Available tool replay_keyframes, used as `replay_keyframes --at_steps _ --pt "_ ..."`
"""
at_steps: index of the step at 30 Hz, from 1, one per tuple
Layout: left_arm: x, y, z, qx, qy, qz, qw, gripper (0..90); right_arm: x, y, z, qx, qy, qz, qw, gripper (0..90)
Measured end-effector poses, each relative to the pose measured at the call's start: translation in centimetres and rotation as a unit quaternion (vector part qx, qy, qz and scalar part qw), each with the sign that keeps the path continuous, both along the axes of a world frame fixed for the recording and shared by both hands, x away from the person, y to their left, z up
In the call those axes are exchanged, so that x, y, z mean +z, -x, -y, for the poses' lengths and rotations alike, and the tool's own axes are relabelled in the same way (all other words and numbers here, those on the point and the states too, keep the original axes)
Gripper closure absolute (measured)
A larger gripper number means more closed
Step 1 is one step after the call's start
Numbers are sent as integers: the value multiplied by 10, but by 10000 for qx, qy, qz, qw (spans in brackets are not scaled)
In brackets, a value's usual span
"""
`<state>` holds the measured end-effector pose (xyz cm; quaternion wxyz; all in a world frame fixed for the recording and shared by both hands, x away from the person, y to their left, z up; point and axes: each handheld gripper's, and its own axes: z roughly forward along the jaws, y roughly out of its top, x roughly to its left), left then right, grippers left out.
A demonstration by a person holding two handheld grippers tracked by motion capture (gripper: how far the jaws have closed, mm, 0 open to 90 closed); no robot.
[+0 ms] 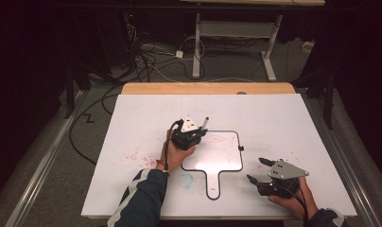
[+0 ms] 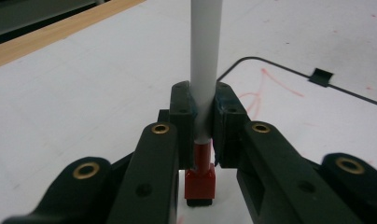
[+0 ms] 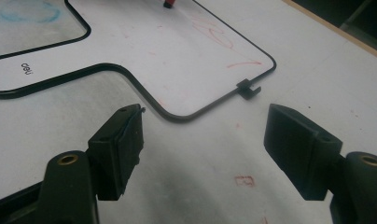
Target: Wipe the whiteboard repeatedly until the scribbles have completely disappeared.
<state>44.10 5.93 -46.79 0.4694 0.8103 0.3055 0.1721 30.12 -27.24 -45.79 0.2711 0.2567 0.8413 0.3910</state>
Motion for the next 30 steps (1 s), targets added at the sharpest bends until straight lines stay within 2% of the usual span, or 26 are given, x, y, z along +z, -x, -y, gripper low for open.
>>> replay_keyframes --at_steps 5,7,9,13,17,20,22,24,27,30 --pt "-1 4 -17 140 -50 36 9999 786 0 0 0 -21 17 20 10000 292" --pt "-1 4 -17 161 -11 14 9999 785 1 0 -1 -12 34 38 10000 292" --pt "-2 3 -12 137 -58 42 9999 785 1 1 -3 8 46 43 10000 292" --pt "-1 0 7 -6 -28 6 10000 785 0 0 -5 31 70 27 10000 292" --pt "1 -1 34 -242 -82 -1 9997 785 0 0 -5 56 81 26 9999 290" --pt "5 1 60 -499 -307 62 9983 785 0 -1 -3 49 62 18 10000 290" --pt "8 1 76 -673 -494 127 9964 785 0 0 -2 44 56 17 10000 291" --pt "9 -1 90 -764 -573 110 9954 785 1 1 -1 54 58 38 10000 291" --pt "10 -4 102 -834 -590 88 9947 785 2 3 -1 66 70 70 9999 290" --pt "10 -5 104 -841 -621 92 9945 785 2 4 1 64 67 65 9999 290"
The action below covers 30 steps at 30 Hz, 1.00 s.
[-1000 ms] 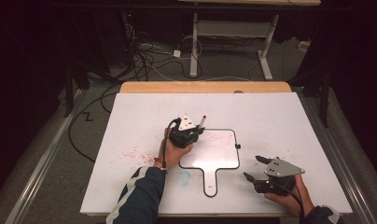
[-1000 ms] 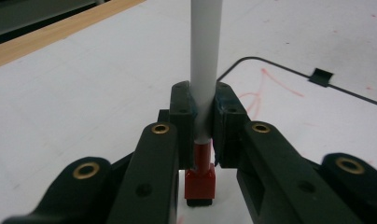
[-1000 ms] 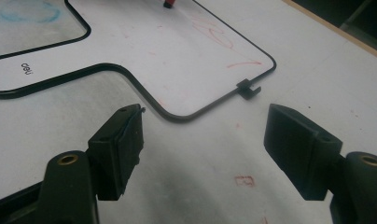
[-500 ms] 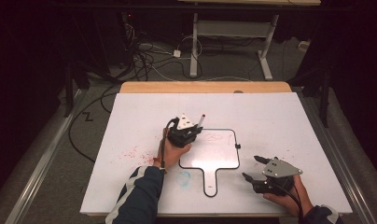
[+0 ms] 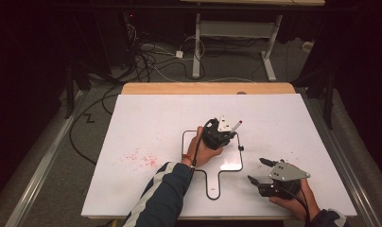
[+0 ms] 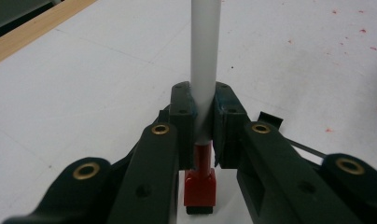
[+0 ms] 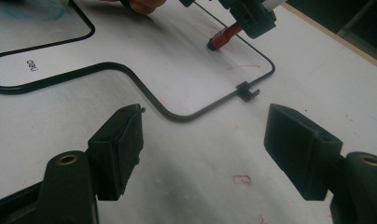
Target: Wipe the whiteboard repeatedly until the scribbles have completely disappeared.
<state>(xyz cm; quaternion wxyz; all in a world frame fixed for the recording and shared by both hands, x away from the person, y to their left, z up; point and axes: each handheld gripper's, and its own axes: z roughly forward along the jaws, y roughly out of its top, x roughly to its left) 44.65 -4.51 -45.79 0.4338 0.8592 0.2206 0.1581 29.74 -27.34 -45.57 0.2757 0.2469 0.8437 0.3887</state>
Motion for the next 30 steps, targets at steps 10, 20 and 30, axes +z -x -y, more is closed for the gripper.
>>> replay_keyframes --at_steps 10,20,30 --pt "-4 -18 -53 530 213 -246 9981 785 -1 1 2 -44 5 -24 10000 291" --pt "-8 -27 -56 665 176 -267 9973 784 -1 2 4 -97 44 -19 9999 291" --pt "-2 -28 -3 155 83 -290 9994 784 -2 2 5 -83 53 -32 9999 291"
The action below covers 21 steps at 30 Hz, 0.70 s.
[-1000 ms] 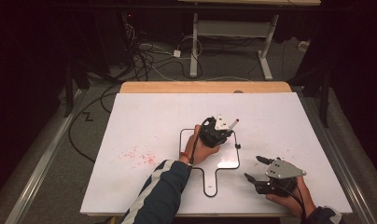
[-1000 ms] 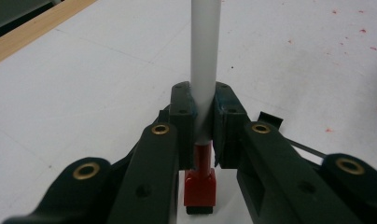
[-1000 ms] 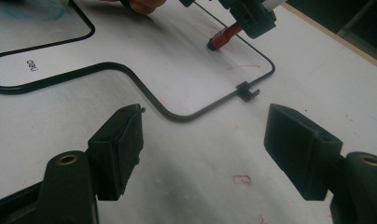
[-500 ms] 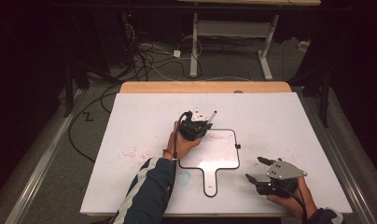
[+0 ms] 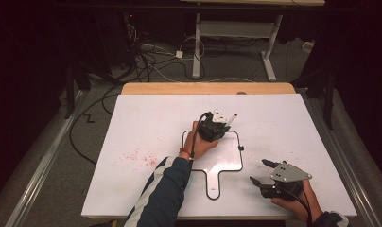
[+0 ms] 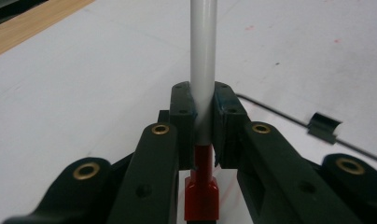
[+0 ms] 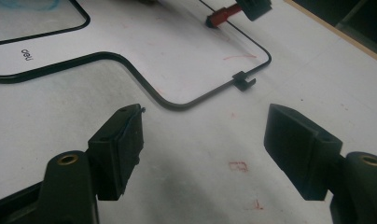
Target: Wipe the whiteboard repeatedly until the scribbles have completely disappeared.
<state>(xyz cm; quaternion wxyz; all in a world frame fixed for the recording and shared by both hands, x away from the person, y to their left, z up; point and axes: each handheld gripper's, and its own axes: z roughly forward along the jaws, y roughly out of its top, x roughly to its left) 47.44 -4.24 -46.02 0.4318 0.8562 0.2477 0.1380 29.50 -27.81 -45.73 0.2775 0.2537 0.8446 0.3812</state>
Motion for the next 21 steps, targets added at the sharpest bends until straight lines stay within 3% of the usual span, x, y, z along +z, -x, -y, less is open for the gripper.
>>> replay_keyframes --at_steps 6,12,21 --pt "1 1 20 -197 99 -96 9997 784 1 1 0 7 -10 5 10000 292" --pt "2 2 26 -291 -57 -64 9995 784 1 1 1 29 -16 11 10000 291" --pt "-1 -10 -29 188 -75 -180 9996 785 2 2 1 29 -23 37 10000 291"
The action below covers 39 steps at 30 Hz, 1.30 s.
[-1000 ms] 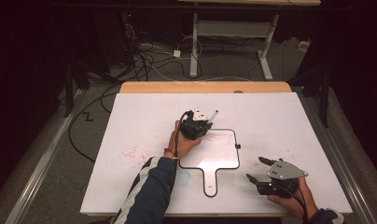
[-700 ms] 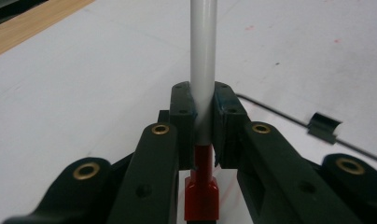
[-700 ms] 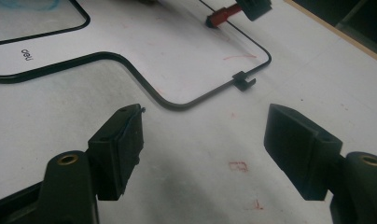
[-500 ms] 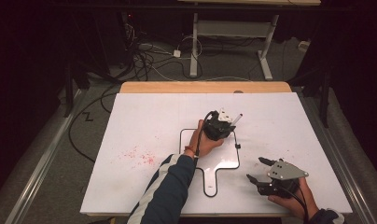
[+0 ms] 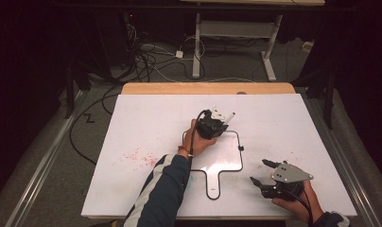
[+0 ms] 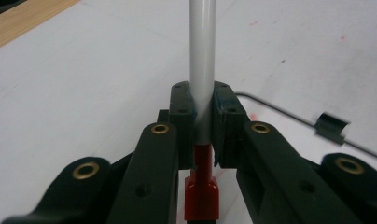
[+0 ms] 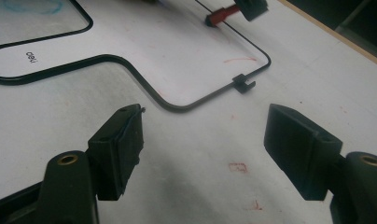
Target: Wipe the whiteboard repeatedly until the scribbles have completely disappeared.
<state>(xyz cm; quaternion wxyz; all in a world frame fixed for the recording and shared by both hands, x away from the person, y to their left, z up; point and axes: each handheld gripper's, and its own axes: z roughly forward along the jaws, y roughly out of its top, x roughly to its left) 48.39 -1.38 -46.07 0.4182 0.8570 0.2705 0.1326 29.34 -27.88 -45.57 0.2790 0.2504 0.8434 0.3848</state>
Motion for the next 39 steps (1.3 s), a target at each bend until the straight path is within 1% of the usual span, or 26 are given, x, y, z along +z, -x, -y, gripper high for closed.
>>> replay_keyframes --at_steps 4,6,9,11,13,15,19,20,23,26,27,30,31,32,34,36,39 --pt "-4 0 -28 201 151 -61 9997 785 0 0 -1 -8 12 -4 10000 292" --pt "-6 1 -39 248 138 -41 9996 785 -1 -1 -2 -1 43 -16 10000 292" --pt "-7 1 -51 334 99 -42 9994 785 -1 -1 -3 4 51 -13 10000 292" --pt "-8 -1 -55 415 204 -96 9989 785 -1 -1 -3 -5 57 -7 10000 292" --pt "-8 -1 -50 379 142 -57 9992 785 -1 -2 -3 -25 57 -21 10000 292" --pt "-6 -3 -39 290 158 -59 9994 785 -1 -2 -3 -13 53 -21 10000 292" --pt "-3 -6 -9 53 70 -29 10000 785 -2 -2 -4 27 58 -31 10000 292" --pt "-3 -7 -2 0 20 -29 10000 785 -2 -2 -4 30 57 -34 10000 292" --pt "-1 -7 21 -173 -44 -41 9998 785 -1 -1 -3 38 44 -23 10000 292" --pt "0 -6 41 -362 -49 -47 9993 785 1 0 0 46 14 15 10000 292" --pt "0 -5 47 -410 11 -71 9991 785 1 1 0 26 -11 18 10000 292" --pt "0 0 62 -572 62 -80 9983 785 2 2 1 37 -16 43 10000 292" --pt "0 1 66 -620 78 -81 9980 785 2 2 1 40 -26 48 10000 292" --pt "0 3 68 -666 31 -57 9978 785 2 3 1 39 -27 46 10000 293" --pt "0 3 68 -660 15 -50 9978 785 2 3 1 39 -20 50 10000 292" --pt "0 0 61 -571 34 -70 9983 785 3 3 2 33 -26 51 10000 293" --pt "-1 -6 42 -353 98 -111 9993 785 3 3 2 19 -24 66 10000 292"
